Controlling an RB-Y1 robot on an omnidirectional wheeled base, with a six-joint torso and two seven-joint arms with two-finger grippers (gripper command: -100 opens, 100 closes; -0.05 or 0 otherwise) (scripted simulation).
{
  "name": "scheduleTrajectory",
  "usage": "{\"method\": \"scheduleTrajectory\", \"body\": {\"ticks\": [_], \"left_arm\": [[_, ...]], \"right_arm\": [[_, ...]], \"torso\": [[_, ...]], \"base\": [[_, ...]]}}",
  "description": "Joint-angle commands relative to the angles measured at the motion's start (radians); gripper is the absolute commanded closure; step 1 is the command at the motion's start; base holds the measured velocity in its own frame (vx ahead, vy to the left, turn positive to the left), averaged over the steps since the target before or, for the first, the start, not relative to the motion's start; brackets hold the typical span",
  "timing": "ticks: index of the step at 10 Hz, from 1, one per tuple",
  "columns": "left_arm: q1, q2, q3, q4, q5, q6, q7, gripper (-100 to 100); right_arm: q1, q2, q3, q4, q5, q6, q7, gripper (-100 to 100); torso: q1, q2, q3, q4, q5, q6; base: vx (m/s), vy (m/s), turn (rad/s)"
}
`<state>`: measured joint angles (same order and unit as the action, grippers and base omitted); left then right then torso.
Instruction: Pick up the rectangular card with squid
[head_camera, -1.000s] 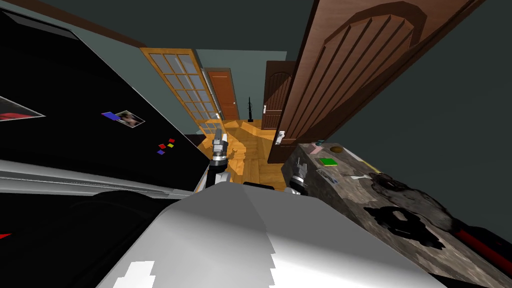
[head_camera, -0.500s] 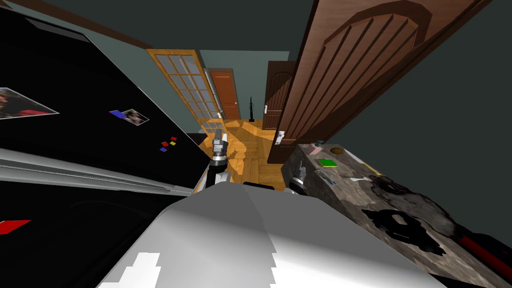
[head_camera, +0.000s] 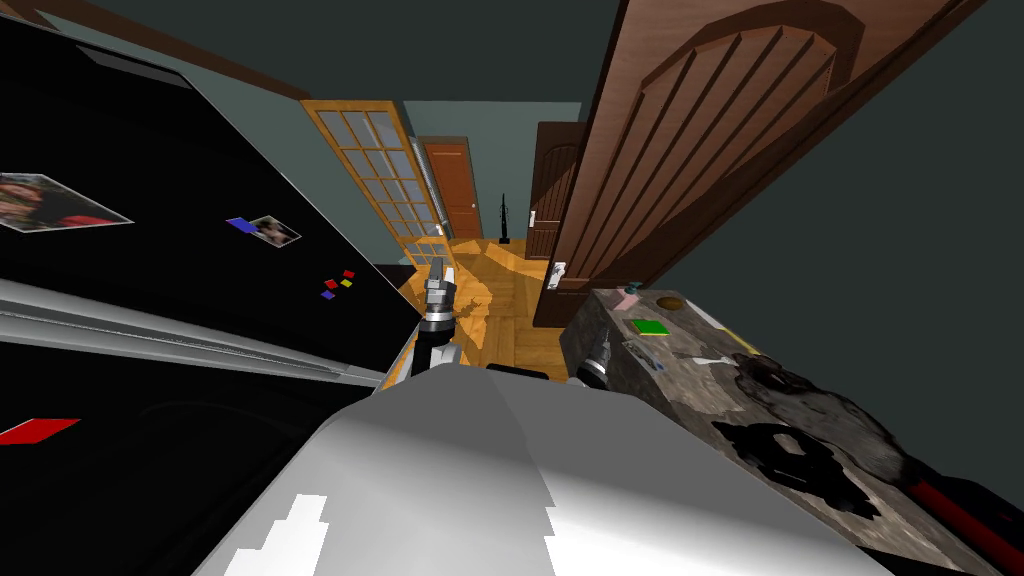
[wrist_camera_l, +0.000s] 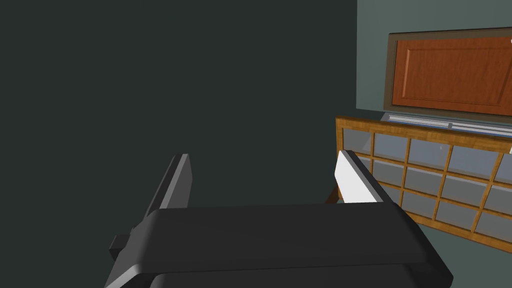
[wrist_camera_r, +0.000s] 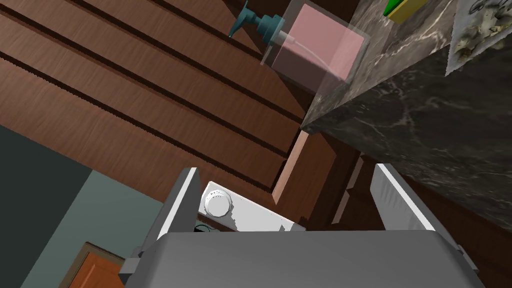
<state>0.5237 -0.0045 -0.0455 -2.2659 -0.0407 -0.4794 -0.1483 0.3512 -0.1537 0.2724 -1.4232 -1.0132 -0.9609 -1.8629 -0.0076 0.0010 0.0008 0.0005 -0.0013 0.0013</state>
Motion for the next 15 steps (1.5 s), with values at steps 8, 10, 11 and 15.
{"method": "scheduleTrajectory", "body": {"ticks": [8,10,11,15], "left_arm": [[0.000,0.000,0.000,0.000,0.000,0.000,0.000,0],[0.000,0.000,0.000,0.000,0.000,0.000,0.000,0],[0.000,0.000,0.000,0.000,0.000,0.000,0.000,0],[0.000,0.000,0.000,0.000,0.000,0.000,0.000,0]], "right_arm": [[-0.023,0.060,0.020,0.077,-0.227,-0.096,-0.165,-100],[-0.026,0.084,0.020,0.082,-0.262,-0.113,-0.185,-100],[-0.028,0.077,0.020,0.085,-0.249,-0.109,-0.180,-100],[-0.099,0.031,0.069,0.187,-0.144,-0.010,-0.087,-100]], "torso": [[-0.001,-0.001,-0.001,0.000,0.000,0.000],[-0.002,0.000,0.000,0.000,0.000,0.000],[-0.002,0.000,0.000,0.000,-0.001,0.000],[0.009,0.005,0.003,0.001,0.002,0.000]], "base": [[-0.004,-0.107,0.023],[-0.004,-0.128,0.002],[-0.004,-0.062,0.008],[-0.061,0.023,0.103]]}}
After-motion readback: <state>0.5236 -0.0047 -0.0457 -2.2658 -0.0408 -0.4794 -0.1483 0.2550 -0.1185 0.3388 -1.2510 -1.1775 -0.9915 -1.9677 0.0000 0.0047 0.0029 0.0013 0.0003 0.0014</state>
